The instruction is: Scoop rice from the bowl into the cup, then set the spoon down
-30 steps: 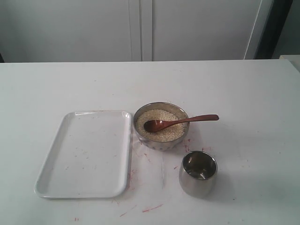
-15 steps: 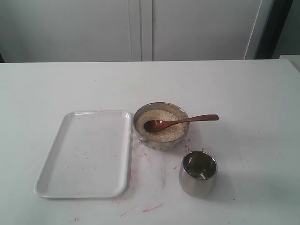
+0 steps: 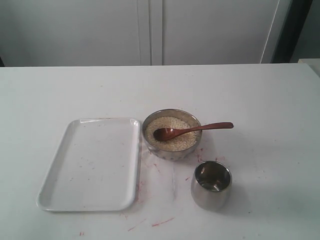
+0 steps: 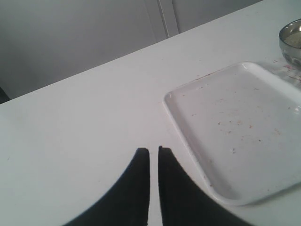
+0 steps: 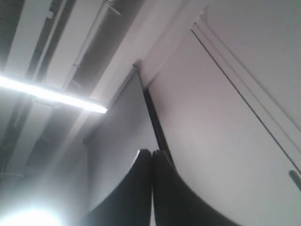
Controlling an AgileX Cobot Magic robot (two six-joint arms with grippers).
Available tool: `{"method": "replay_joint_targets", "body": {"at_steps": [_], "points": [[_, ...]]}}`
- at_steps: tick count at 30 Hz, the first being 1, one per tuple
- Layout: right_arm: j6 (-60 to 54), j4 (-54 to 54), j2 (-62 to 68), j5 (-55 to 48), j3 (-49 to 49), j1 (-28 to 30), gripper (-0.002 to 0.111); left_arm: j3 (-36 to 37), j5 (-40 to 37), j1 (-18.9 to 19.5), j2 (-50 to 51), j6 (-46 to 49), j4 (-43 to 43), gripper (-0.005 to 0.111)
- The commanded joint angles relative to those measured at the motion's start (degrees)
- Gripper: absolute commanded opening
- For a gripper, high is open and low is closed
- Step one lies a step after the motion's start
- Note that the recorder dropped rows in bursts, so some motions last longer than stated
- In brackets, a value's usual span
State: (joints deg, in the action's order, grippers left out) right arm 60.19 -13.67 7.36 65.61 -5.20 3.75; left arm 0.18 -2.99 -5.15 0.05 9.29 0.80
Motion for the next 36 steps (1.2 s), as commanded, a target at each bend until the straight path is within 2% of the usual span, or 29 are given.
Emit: {"method": "replay_joint_targets", "body": {"at_steps": [1,10,14,16,18,21,27,28,32,34,36], "points": [[3.5,-1.6,0.0,1.6,-3.0,0.3,0.000,-0.2,0.4,-0.2,-0.1,0.1,-0.3,0.014],[14.5,0.4,0.0,4.4,-8.9,0.3,0.000,-0.2,0.4,-0.2,-0.1,0.1,-0.3,0.014],[14.5,2.1,0.0,4.4,-14.3,0.3,0.000,-0.2,0.4,-0.2,-0.1,0.1,-0.3,0.014],[14.5,0.7,0.0,0.6,-16.9,0.3,0.000,-0.2,0.4,-0.2,-0.1,0.1,-0.3,0.014],[14.5,-4.0,0.3,-8.9,-22.0,0.3,0.000,-0.2,0.4,-0.2,-0.1,0.1,-0.3,0.014],[16.9,-20.8,3.0,-19.0,-33.5,0.3,0.000,-0.2,0.4,-0.2,-0.1,0.1,-0.3,0.014],[29.0,-36.1,11.1,-28.3,-48.6,-1.2,0.000,-0.2,0.4,-0.2,-0.1,0.1,-0.3,0.014],[33.2,-41.4,13.2,-29.7,-51.1,-1.8,0.000,-0.2,0.4,-0.2,-0.1,0.1,-0.3,0.014],[48.6,-60.9,18.5,-30.8,-57.9,-2.8,0.000,-0.2,0.4,-0.2,-0.1,0.1,-0.3,0.014],[60.4,-75.8,22.1,-29.1,-61.7,-3.2,0.000,-0.2,0.4,-0.2,-0.1,0.1,-0.3,0.014],[60.4,-79.4,25.5,-24.7,-63.0,-3.4,0.000,-0.2,0.4,-0.2,-0.1,0.1,-0.3,0.014]]}}
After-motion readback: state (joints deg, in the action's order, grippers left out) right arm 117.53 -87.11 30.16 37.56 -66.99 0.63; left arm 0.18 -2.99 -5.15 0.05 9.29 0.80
